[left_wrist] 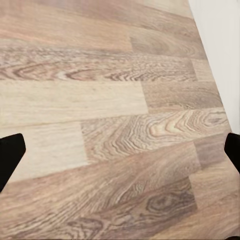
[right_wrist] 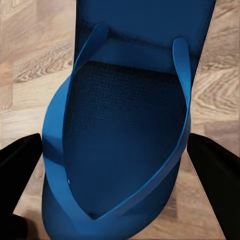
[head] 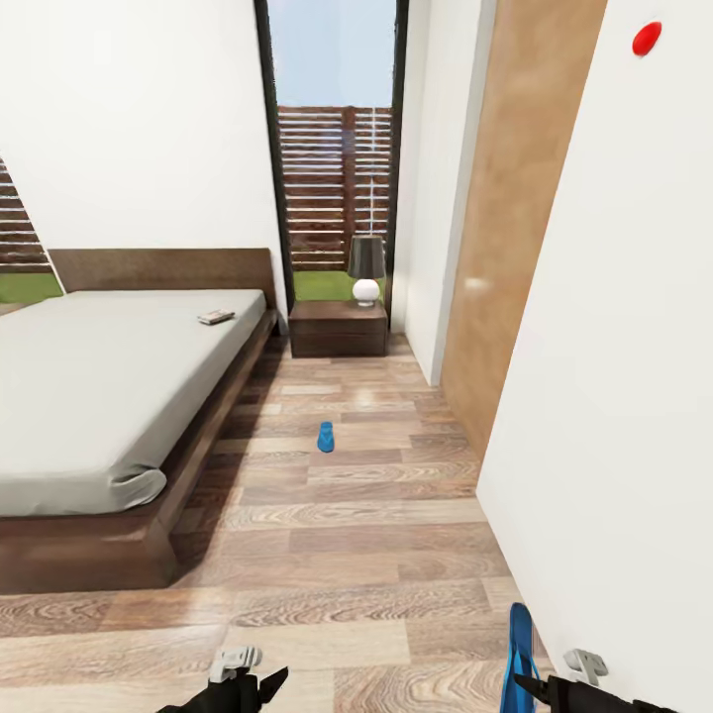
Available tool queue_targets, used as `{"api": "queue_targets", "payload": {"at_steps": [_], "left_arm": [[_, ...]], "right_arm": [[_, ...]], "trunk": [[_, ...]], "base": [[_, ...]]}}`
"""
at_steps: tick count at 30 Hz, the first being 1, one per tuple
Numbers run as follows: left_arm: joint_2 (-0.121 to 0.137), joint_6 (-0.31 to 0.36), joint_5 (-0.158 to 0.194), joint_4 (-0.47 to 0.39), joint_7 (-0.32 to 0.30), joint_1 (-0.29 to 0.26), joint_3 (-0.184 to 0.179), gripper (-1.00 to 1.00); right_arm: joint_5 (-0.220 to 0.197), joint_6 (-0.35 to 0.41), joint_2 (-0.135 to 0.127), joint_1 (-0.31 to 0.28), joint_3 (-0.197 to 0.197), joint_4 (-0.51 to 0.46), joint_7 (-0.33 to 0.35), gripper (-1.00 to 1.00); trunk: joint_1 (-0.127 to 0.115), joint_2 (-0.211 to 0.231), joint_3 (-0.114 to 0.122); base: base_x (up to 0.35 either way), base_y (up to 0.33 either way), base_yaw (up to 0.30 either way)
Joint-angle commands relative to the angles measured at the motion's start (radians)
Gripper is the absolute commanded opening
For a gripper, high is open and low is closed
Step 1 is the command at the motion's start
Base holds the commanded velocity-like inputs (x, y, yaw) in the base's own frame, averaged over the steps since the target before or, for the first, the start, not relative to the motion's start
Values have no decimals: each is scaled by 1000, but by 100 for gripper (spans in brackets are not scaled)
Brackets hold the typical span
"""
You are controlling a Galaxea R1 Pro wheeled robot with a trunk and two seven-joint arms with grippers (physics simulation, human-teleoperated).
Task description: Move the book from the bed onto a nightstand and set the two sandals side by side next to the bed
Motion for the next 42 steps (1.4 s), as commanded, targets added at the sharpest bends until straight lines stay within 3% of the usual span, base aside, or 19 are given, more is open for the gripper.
{"api": "queue_targets", "payload": {"at_steps": [1,17,29,42], "left_arm": [[0,5,7,0,-5,-1,2,100],[0,5,7,0,-4,-1,2,100],[0,5,7,0,-5,-1,2,100],[-1,6,7,0,-5,0,1,100]], "right_arm": [[-11,10,-1,0,2,-1,2,-100],[-11,10,-1,0,4,-1,4,-100],[-11,10,-1,-1,3,-1,4,-100],[-12,10,-1,0,4,-1,4,-100]], "trunk": [[0,0,-1],[0,0,-1],[0,0,-1],[0,0,-1]], "base": [[314,0,0],[312,-4,56],[78,-15,3],[291,-122,0]]}}
